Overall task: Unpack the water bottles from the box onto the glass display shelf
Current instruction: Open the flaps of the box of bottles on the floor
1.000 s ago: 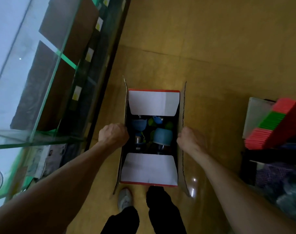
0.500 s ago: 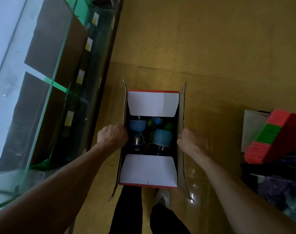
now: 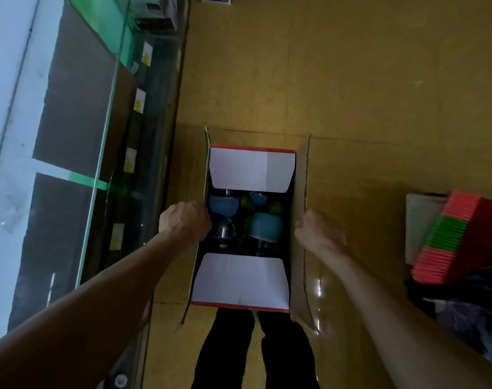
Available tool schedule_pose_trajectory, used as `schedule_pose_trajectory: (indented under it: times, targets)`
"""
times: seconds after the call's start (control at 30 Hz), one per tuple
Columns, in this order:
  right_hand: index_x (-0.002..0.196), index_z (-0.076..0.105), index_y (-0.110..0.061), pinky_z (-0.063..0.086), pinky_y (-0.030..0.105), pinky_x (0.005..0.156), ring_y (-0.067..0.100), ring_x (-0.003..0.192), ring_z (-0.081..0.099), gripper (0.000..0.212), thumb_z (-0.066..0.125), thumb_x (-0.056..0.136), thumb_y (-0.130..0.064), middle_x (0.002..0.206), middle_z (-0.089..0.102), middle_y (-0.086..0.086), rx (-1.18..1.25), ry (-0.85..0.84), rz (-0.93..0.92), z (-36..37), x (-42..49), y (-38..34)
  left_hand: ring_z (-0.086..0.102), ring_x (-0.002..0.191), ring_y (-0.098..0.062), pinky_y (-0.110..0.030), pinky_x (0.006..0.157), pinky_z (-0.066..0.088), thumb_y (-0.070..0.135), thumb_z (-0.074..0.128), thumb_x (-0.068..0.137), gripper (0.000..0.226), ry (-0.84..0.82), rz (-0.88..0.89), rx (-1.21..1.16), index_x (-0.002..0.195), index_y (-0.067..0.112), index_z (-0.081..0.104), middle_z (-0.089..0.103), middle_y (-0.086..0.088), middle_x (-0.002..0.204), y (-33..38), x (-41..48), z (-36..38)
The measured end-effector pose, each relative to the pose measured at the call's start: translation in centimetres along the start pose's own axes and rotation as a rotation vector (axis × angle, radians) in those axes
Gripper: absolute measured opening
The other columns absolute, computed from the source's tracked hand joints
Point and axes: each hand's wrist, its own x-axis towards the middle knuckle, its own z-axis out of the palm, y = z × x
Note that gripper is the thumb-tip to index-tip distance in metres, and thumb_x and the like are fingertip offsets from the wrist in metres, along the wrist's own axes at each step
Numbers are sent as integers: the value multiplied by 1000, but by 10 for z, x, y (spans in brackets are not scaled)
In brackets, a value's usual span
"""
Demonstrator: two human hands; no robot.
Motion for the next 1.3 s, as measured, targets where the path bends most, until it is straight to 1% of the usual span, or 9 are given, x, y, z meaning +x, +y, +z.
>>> schedule_pose_trajectory:
  times: [0.1,0.23,0.33,0.47,0.63,0.77,0.9,1.1,1.3]
  targets:
    - [103,69,-6,44,27,59,19,78,66,25,51,106,-22,87,64,3,6,-9,-9,-11,13,-12,58,71,-14,-29,63,45,41,57,100,20,-13,-1,-11,94,23,53,51,6,71,-1,17,-13]
    - [98,68,-8,37,26,54,13,58,50,24,51,106,-22,66,52,1,20,-10,-9,-25,44,-25,57,73,-15,-29,66,45,37,53,103,21,-8,-25,-41,90,20,49,49,4,71,4,40,-33]
    - [86,62,-10,33,23,48,9,53,42,26,50,106,-22,63,46,-3,0,-11,-13,-41,71,-35,56,73,-15,-30,68,45,34,45,107,22,-7,-50,-60,91,18,48,49,2,72,9,62,-49]
    - [86,55,-17,30,22,48,13,60,47,22,50,106,-23,65,44,-4,-10,-32,-50,-65,106,-46,54,70,-15,-30,68,45,34,42,108,23,-28,-67,-70,93,17,49,50,1,73,16,94,-65]
    - [74,53,-16,42,27,63,9,56,44,34,52,106,-23,64,46,-5,-26,-35,-64,-86,149,-53,58,75,-18,-32,69,49,30,45,107,18,-35,-77,-62,94,18,49,48,2,72,30,127,-83]
    - [95,68,-7,38,25,59,6,55,41,24,52,106,-21,64,45,-5,-2,-25,-85,-100,186,-63,57,69,-17,-31,66,49,29,43,107,24,-39,-111,-97,100,13,59,51,1,72,39,161,-92]
    - [98,67,-4,39,27,58,11,61,51,24,51,107,-20,69,54,0,26,-32,-99,-111,220,-73,54,66,-15,-30,65,46,29,42,108,22,-35,-125,-95,97,15,55,49,1,72,44,199,-100]
    - [67,45,-18,29,24,48,8,58,43,39,47,106,-18,66,49,-3,46,19,-105,-117,277,-92,61,74,-20,-35,73,53,37,39,108,32,18,-130,-136,95,14,58,54,-2,74,49,262,-109]
    - [73,47,-16,30,26,51,10,59,42,32,46,105,-15,68,45,-5,36,86,-75,-115,315,-108,62,76,-22,-36,75,53,39,41,106,31,63,-89,-149,91,16,56,53,-2,74,49,311,-108]
